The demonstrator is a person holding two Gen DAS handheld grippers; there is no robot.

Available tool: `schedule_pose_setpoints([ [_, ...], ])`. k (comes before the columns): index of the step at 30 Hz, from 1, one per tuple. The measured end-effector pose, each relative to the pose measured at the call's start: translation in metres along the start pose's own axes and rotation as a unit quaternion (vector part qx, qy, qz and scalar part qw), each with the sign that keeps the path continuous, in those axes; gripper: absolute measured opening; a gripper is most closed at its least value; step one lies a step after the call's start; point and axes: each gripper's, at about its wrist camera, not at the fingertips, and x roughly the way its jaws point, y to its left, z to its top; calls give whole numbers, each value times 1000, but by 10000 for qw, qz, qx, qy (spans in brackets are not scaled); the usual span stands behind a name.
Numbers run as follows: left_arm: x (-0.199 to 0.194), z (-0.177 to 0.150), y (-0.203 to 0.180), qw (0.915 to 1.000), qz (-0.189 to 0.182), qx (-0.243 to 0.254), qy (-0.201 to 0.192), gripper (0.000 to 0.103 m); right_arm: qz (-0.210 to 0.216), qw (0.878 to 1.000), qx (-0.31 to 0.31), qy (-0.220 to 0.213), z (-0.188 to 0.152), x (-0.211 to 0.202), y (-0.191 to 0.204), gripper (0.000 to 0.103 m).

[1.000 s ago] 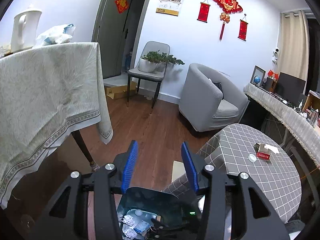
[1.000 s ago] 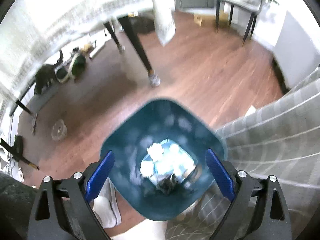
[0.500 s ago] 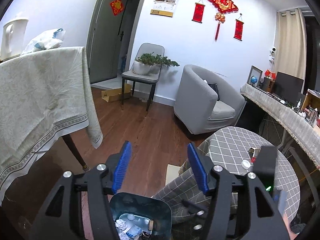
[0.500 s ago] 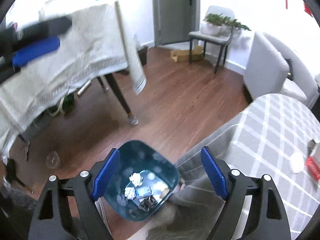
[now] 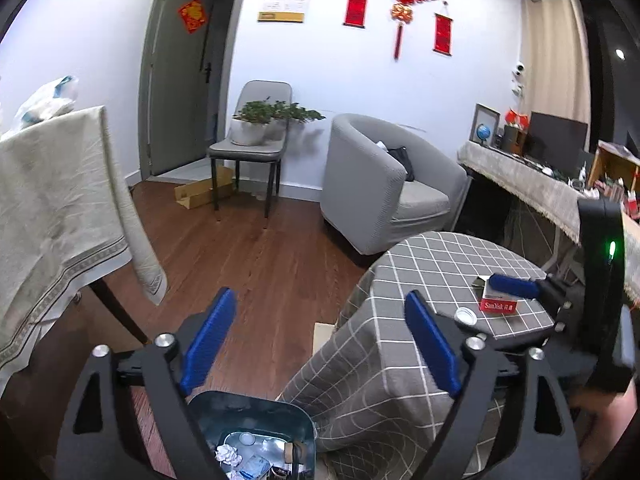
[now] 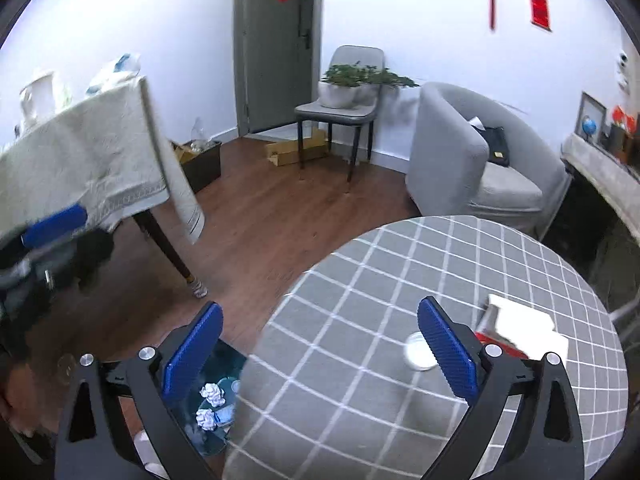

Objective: Collect trash
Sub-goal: 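Move both open tools from the bin back to the checked table, then grasp the white paper box with the right tool while the left grasps the white bottle cap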

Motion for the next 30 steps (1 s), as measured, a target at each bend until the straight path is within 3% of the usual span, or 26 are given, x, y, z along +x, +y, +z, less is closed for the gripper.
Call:
schedule_pose_setpoints([
  [13,41,-7,-41,9984,-380,167,383,97,-922,9917,853,-273,8,-16,-92,99],
  [30,86,-19,-79,9949,-578,319,759,98,-1264,9825,1256,545,-17,40,-129,99],
])
